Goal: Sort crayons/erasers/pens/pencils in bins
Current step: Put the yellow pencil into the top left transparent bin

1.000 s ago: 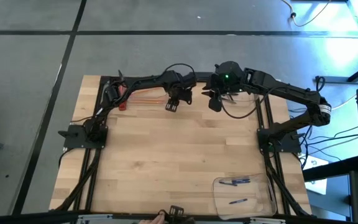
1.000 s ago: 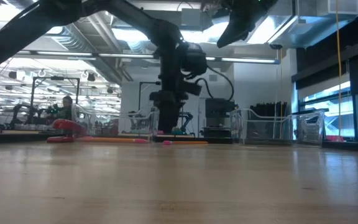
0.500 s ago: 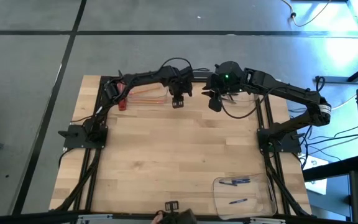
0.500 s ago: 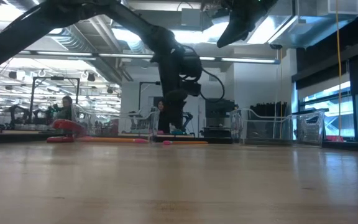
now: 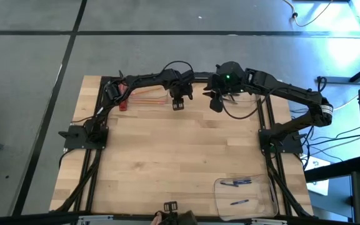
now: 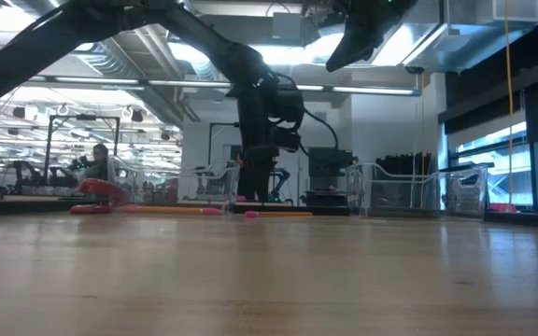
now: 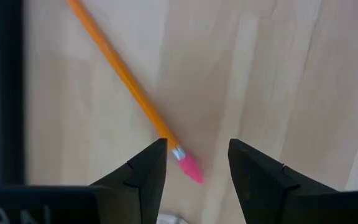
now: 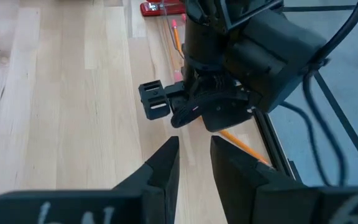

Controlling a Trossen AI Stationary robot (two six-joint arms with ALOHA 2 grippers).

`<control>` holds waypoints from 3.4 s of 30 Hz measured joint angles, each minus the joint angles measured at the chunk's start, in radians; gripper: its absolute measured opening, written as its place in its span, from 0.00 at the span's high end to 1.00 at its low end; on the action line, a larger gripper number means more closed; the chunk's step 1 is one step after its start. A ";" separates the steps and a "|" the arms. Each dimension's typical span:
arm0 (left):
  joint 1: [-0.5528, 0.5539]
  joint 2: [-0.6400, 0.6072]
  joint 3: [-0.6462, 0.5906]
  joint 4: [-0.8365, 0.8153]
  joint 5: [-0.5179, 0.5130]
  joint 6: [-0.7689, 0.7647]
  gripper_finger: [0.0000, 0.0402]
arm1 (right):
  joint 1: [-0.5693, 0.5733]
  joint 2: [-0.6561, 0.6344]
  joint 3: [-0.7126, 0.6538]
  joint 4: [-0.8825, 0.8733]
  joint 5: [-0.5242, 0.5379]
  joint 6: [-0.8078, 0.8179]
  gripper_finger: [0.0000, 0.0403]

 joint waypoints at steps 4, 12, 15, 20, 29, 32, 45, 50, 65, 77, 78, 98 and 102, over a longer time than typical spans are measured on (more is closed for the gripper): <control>0.003 0.021 0.000 -0.009 0.001 -0.014 0.59 | 0.000 0.000 0.000 0.000 0.000 0.000 0.77; 0.004 0.054 0.000 -0.015 -0.009 -0.015 0.59 | 0.000 0.000 0.000 0.000 0.000 0.000 0.77; 0.012 0.052 0.000 -0.022 -0.008 -0.018 0.59 | 0.000 0.000 0.000 0.000 0.000 0.000 0.77; 0.034 0.052 0.000 -0.026 0.001 -0.037 0.59 | 0.000 0.000 0.000 0.000 0.000 0.000 0.77; 0.058 0.052 0.000 -0.031 0.001 -0.040 0.59 | 0.000 0.000 0.000 0.001 0.000 0.000 0.77; 0.058 0.052 0.000 -0.032 0.002 -0.037 0.59 | 0.000 0.000 0.000 0.001 0.000 0.000 0.77; 0.045 0.076 -0.006 -0.018 0.023 -0.015 0.59 | 0.000 0.000 0.000 0.002 0.000 0.003 0.77; 0.043 0.076 -0.007 -0.015 0.000 0.009 0.62 | 0.000 0.000 0.000 0.003 0.000 0.003 0.77; 0.041 0.077 -0.007 -0.005 0.021 -0.013 0.98 | 0.000 0.000 0.000 0.003 0.000 0.003 0.77; 0.041 0.076 -0.007 -0.033 0.033 -0.062 0.99 | 0.000 0.000 -0.001 -0.003 0.000 0.003 0.77; 0.041 0.074 -0.006 -0.036 0.034 -0.062 0.99 | 0.000 0.000 -0.001 -0.004 0.000 0.003 0.77; 0.034 -0.063 -0.006 -0.085 0.049 -0.092 0.99 | 0.000 0.000 -0.002 -0.039 0.000 0.000 0.77; 0.030 -0.063 -0.006 -0.082 0.049 -0.092 0.99 | 0.000 0.000 -0.002 -0.039 0.000 0.000 0.77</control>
